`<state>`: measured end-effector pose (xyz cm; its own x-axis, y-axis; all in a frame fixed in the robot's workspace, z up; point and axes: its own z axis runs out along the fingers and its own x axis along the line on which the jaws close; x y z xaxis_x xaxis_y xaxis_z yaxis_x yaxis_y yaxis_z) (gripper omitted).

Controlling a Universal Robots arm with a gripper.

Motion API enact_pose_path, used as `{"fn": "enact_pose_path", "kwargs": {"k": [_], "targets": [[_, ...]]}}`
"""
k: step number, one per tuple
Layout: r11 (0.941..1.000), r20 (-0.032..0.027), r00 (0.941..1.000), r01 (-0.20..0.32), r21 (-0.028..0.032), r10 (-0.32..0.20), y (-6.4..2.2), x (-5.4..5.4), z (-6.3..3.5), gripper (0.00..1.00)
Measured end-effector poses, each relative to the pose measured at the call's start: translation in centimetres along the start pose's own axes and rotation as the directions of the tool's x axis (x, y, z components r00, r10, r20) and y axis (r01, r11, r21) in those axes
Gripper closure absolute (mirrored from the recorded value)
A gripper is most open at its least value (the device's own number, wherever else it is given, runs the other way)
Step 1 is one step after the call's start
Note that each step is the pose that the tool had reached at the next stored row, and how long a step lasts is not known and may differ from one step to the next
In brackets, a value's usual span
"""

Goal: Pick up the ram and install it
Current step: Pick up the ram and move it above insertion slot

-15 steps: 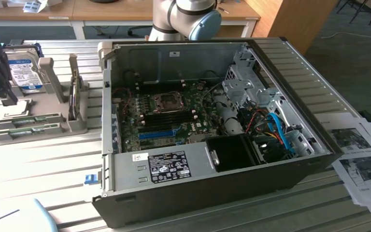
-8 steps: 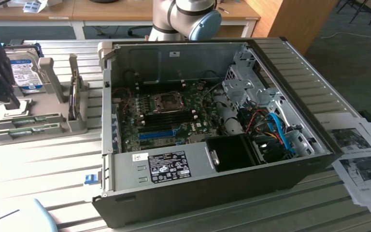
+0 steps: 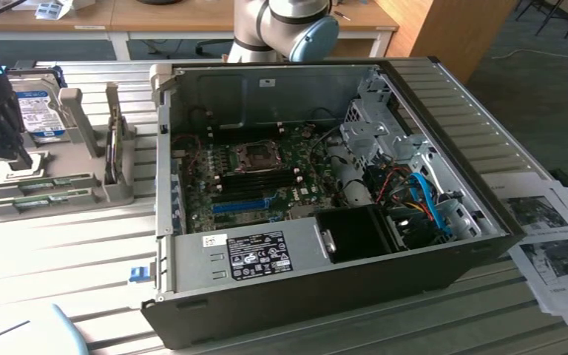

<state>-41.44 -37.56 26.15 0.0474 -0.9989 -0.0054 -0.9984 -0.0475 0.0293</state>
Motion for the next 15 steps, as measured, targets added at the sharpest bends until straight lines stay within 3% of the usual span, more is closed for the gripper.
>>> {"fn": "enact_pose_path", "kwargs": {"k": [6,9,15], "targets": [[1.0,0.0,1.0,0.0,0.0001,0.0,0.0,0.0,0.01,0.9],[1.0,0.0,1.0,0.0,0.0001,0.0,0.0,0.0,0.0,0.77],[1.0,0.0002,1.0,0.0,0.0005,0.0,-0.01,0.0,0.15,0.77]]}}
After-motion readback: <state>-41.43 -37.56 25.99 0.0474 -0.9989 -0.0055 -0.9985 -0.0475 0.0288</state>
